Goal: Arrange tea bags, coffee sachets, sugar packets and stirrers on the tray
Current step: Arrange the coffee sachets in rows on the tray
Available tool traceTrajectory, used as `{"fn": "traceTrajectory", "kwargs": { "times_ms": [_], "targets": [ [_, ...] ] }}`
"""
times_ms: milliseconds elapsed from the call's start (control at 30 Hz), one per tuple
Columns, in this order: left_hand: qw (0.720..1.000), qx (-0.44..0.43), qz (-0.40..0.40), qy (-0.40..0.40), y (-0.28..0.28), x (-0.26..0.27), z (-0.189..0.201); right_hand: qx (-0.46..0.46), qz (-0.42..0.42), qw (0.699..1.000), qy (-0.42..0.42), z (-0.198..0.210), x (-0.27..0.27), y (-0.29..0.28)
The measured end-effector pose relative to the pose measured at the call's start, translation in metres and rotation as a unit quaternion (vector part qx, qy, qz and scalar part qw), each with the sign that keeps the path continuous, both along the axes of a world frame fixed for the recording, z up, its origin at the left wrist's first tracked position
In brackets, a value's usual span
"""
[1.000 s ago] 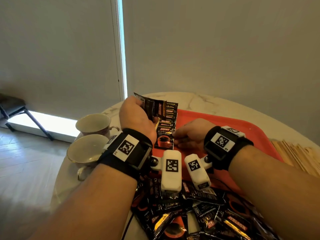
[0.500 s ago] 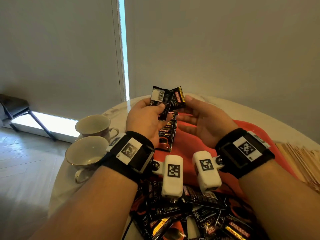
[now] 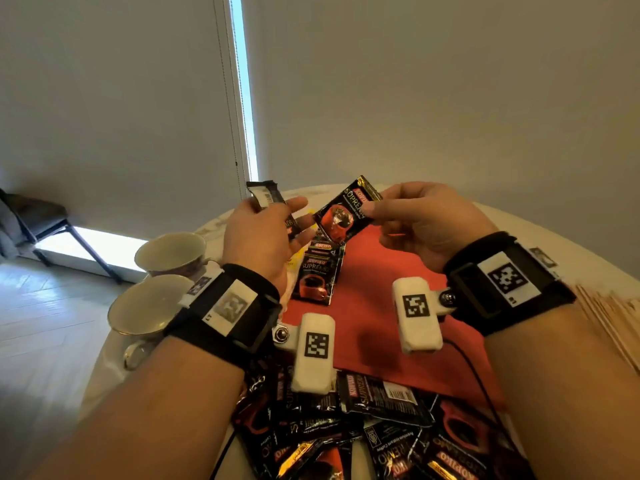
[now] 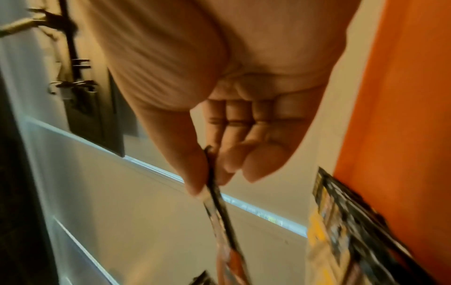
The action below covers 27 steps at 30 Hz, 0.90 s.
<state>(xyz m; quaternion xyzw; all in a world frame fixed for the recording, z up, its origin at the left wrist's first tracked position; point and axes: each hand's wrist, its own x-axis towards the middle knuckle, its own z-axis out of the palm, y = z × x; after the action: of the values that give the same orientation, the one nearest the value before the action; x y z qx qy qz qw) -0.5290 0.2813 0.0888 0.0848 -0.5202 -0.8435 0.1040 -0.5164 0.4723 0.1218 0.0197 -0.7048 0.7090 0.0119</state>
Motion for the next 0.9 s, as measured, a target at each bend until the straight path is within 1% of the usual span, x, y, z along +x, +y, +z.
{"fn": "traceTrajectory", "kwargs": {
  "times_ms": [67,100,200,267,400,500,567,600,700,800,900],
  "targets": [
    [0.993,-0.108,-0.021,0.034,0.004,0.003,-0.004,0.036,0.008,0.999,0.004,0.006,0.002,0.006],
    [0.988,-0.140,-0.042,0.046,0.006,0.004,-0.006,0.042,0.017,0.999,0.004,0.009,0.004,0.008],
    [0.976,-0.153,-0.138,0.068,0.011,0.010,-0.008,0.025,0.040,0.999,0.001,0.015,0.008,0.009],
    [0.965,-0.174,-0.186,0.067,0.011,0.013,-0.009,-0.004,0.022,1.000,0.003,0.017,0.009,0.010],
    [0.957,-0.194,-0.209,0.057,0.010,0.013,-0.012,-0.105,-0.004,0.994,-0.027,0.015,0.008,0.007],
    [0.962,-0.170,-0.203,0.062,0.010,0.013,-0.009,-0.175,-0.026,0.982,-0.071,0.007,0.004,-0.002],
    [0.972,-0.137,-0.183,0.053,0.010,0.011,-0.008,-0.204,-0.032,0.976,-0.075,0.004,0.003,-0.008],
    [0.977,-0.118,-0.172,0.041,0.009,0.010,-0.007,-0.193,-0.023,0.979,-0.064,0.004,0.004,-0.010],
    [0.987,-0.084,-0.137,0.003,0.007,0.006,-0.008,-0.110,0.011,0.994,-0.022,0.006,0.007,-0.017],
    [0.989,-0.077,-0.124,-0.005,0.007,0.008,-0.005,-0.076,-0.014,0.997,-0.016,0.007,0.007,-0.020],
    [0.996,-0.068,-0.062,0.002,0.004,0.007,-0.001,-0.075,-0.050,0.995,-0.044,-0.001,0.001,-0.017]
  ]
}}
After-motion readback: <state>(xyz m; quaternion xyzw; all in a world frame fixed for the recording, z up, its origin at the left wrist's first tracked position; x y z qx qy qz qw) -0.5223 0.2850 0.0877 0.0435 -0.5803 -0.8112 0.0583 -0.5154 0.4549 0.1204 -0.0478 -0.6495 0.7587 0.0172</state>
